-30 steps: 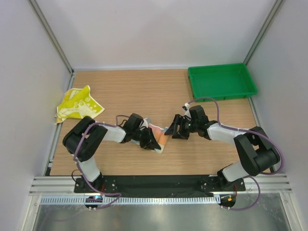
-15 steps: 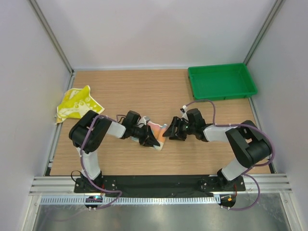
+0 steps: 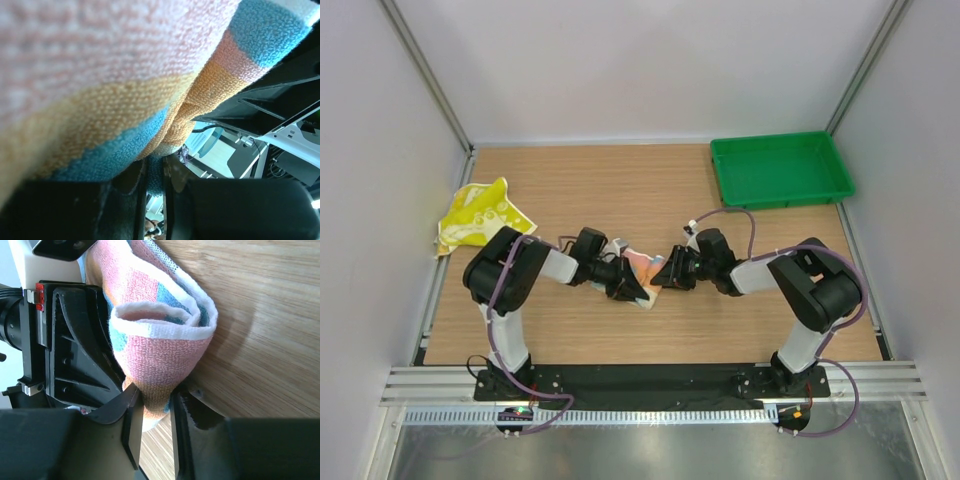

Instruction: Roll the towels

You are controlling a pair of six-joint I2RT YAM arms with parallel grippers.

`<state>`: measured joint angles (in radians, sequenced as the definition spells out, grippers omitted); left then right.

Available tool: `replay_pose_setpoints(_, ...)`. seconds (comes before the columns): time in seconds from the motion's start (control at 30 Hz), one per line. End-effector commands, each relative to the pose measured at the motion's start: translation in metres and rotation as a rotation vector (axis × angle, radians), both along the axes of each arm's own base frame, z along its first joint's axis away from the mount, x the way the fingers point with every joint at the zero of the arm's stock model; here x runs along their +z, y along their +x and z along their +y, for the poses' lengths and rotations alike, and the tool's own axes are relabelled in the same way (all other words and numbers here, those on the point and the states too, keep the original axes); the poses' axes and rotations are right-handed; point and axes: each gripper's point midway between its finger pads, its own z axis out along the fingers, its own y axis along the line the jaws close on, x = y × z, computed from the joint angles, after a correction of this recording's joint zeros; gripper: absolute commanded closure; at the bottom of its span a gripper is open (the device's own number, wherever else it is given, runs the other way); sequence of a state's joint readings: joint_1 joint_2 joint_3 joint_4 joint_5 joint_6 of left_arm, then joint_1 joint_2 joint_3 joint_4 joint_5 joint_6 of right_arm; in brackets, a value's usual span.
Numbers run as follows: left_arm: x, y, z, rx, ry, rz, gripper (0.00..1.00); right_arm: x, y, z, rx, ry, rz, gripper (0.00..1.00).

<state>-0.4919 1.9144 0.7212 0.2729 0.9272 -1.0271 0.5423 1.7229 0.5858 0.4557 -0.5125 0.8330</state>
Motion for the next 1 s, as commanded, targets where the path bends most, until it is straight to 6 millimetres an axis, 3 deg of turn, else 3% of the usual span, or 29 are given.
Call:
replay_pose_setpoints(0.0,-0.047,-0.025,0.036,0.080,0.258,0.205,0.90,-0.015,0.002,-0.003,-0.024,-0.064,0.016,0.70)
replay_pose_setpoints(0.1,-0.045,-0.023,0.049,0.075,0.357,0.147,0.80,-0.017,0.003,-0.003,-0.026,-0.079,0.038,0.73)
replay_pose_setpoints(0.47,-0.009,-0.008,0.069,0.060,0.482,-0.051,0.53,-0.012,0.004,0.002,0.005,-0.107,0.079,0.75)
replay_pose_setpoints(0.67,0.020,0.011,0.079,0.067,0.588,-0.274,0.40,-0.005,0.001,0.013,0.044,-0.120,0.077,0.76)
replay_pose_setpoints(0.87,0.060,0.031,0.091,0.094,0.812,-0.582,0.38,0.001,-0.005,0.023,0.089,-0.141,0.082,0.76)
replay_pose_setpoints(0.9,0.070,0.026,0.079,0.054,0.819,-0.658,0.38,0.002,-0.007,0.024,0.099,-0.150,0.086,0.76)
replay_pose_setpoints(0.97,0.084,0.029,0.079,0.068,0.904,-0.780,0.38,0.002,-0.009,0.026,0.113,-0.165,0.091,0.75)
